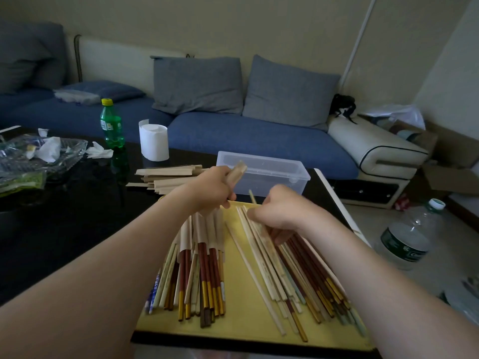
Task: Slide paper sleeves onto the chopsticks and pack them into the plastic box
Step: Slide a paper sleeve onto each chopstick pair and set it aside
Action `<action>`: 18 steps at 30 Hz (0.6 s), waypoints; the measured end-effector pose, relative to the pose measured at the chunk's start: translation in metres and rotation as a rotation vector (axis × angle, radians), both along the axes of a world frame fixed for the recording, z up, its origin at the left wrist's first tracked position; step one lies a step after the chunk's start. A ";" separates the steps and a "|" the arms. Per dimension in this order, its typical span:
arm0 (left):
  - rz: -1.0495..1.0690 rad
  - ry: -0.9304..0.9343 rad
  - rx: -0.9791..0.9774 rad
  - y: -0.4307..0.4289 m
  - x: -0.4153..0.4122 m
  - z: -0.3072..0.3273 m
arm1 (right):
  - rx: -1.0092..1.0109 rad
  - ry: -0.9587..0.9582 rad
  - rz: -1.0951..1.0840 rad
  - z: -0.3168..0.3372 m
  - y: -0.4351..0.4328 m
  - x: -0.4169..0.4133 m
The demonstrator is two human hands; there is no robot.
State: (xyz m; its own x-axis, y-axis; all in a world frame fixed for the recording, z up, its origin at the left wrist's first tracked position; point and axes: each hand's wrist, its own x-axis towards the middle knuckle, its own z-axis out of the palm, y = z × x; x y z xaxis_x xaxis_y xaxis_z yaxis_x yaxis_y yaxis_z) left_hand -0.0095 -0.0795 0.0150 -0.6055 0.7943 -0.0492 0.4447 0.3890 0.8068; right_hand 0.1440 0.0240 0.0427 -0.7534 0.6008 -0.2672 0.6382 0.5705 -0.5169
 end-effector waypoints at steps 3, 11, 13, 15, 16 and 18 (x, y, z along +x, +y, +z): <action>-0.015 -0.050 0.015 0.001 -0.001 0.001 | 0.080 0.165 -0.064 -0.008 0.009 -0.002; 0.087 0.446 -0.098 0.004 -0.005 -0.012 | 0.240 0.310 -0.109 -0.013 0.024 0.000; 0.080 0.537 -0.149 0.004 -0.008 -0.013 | 0.257 0.300 -0.100 -0.012 0.026 0.002; 0.064 0.576 -0.170 0.003 -0.010 -0.013 | 0.269 0.275 -0.091 -0.014 0.028 0.004; 0.057 0.586 -0.175 0.003 -0.011 -0.013 | 0.276 0.255 -0.090 -0.015 0.030 0.005; 0.044 0.632 -0.209 0.001 -0.012 -0.012 | 0.304 0.226 -0.101 -0.016 0.032 0.006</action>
